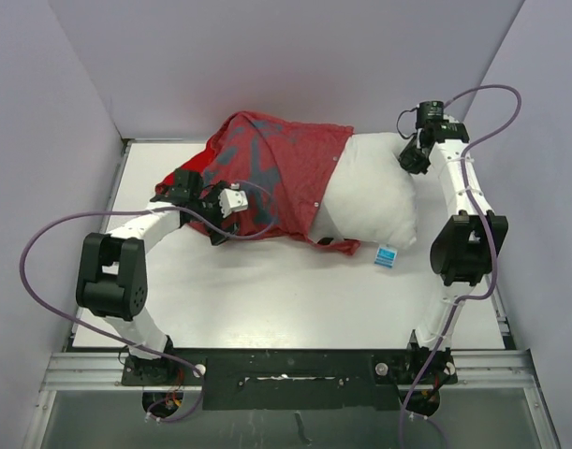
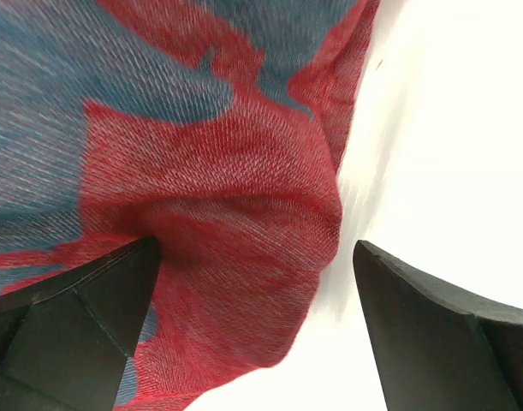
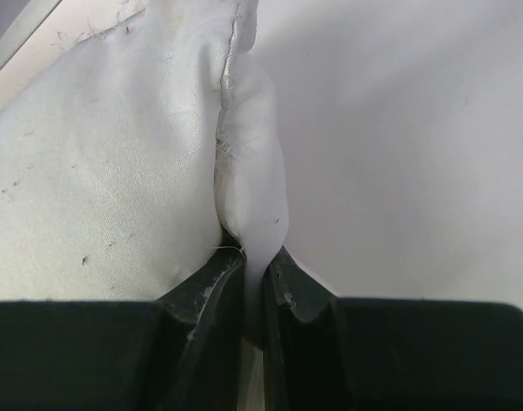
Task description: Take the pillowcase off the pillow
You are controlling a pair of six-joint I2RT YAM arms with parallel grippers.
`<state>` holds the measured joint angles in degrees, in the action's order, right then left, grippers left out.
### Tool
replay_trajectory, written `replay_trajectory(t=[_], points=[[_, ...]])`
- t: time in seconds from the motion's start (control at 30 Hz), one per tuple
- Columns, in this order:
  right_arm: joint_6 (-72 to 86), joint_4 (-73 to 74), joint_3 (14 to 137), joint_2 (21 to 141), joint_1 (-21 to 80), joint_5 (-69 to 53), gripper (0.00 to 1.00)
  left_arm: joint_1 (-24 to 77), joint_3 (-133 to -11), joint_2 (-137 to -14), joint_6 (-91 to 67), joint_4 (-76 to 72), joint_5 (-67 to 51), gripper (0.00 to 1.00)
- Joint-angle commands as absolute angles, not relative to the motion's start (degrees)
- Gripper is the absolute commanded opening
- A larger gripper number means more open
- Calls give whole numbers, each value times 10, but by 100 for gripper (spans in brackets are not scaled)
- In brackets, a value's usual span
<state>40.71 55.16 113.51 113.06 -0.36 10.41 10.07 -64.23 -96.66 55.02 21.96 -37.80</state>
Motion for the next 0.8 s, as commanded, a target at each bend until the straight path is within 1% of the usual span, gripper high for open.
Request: replay_trajectory(t=[0.0, 0.17, 0.23, 0.27, 0.37, 0.43, 0.47, 0.5, 0.53, 0.7, 0.77], points=[[399, 536, 1135, 1103, -3, 95, 0, 94, -633, -1003, 529, 142, -292, 98], [396, 530, 1124, 1094, -15, 91, 0, 87, -622, -1006, 560, 145, -263, 98], [395, 528, 1125, 1094, -18, 90, 0, 86, -598, -996, 571, 106, -245, 98], [397, 527, 1125, 1094, -18, 89, 0, 86, -586, -994, 570, 76, -230, 95], [406, 524, 1125, 1096, -21, 80, 0, 83, -583, -1001, 540, 22, -204, 69], [409, 522, 1125, 1096, -21, 75, 0, 73, -601, -1006, 504, 23, -224, 40], [410, 521, 1125, 1095, -21, 73, 0, 68, -613, -1009, 491, 30, -236, 21], [410, 521, 1125, 1094, -22, 72, 0, 62, -624, -1010, 478, 40, -246, 6], [410, 522, 1124, 1092, -24, 68, 0, 56, -635, -1012, 464, 49, -254, 0], [440, 506, 1089, 1070, -76, 1, 0, -7, -682, -1008, 451, 107, -266, 0], [460, 481, 1058, 1051, -105, -33, 0, -58, -696, -1005, 482, 131, -268, 0]])
